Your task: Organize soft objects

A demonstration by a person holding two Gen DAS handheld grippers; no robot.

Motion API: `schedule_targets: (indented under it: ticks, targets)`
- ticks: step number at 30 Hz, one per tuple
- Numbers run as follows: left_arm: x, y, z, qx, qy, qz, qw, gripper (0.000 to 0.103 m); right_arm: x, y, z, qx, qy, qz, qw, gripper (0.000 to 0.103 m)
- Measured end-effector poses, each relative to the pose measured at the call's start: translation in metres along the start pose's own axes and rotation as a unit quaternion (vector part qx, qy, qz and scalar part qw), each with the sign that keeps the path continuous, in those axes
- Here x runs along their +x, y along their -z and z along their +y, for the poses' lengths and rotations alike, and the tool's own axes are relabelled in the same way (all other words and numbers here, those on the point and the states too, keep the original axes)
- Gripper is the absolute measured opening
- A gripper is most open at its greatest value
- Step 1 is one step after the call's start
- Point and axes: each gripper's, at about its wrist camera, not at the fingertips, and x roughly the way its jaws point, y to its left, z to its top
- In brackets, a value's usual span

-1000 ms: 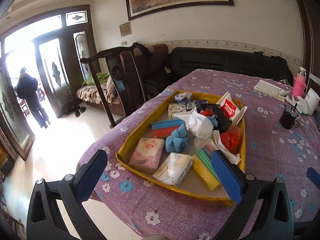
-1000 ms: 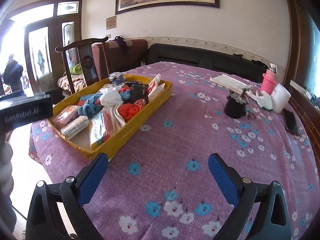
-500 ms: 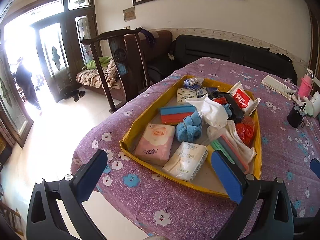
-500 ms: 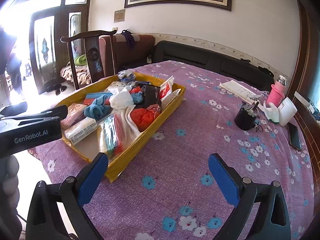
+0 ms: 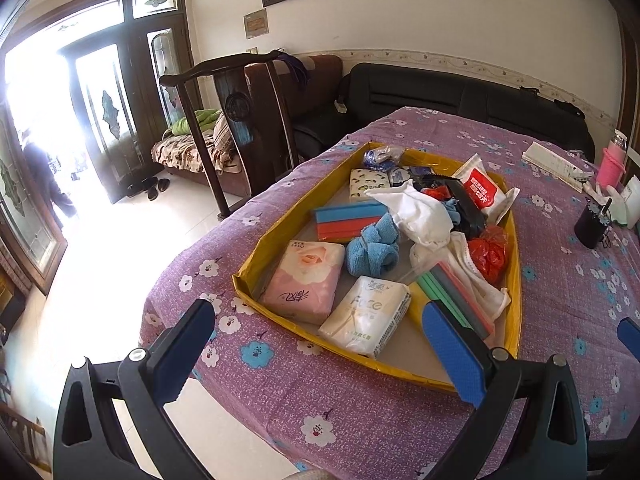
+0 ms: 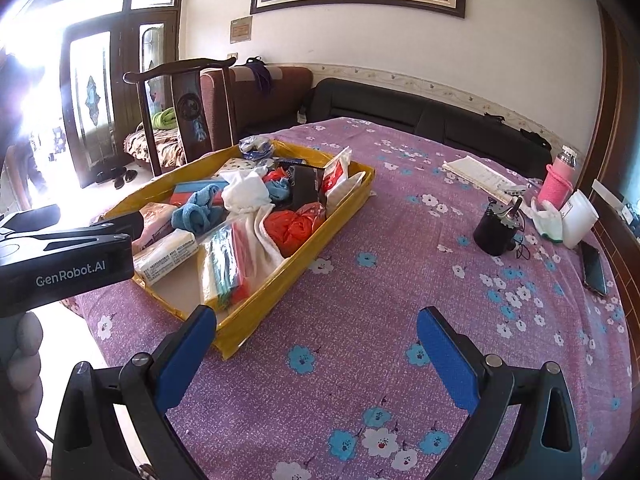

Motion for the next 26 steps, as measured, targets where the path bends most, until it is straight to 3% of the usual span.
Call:
schedule_targets:
  ticks: [26]
  targets:
    - [-0.003, 0.002, -0.002, -0.006, 0.002, 0.009, 0.9999, 0.103, -0.006, 0.006, 0.006, -0.014, -0.015, -0.004, 1.000, 0.102]
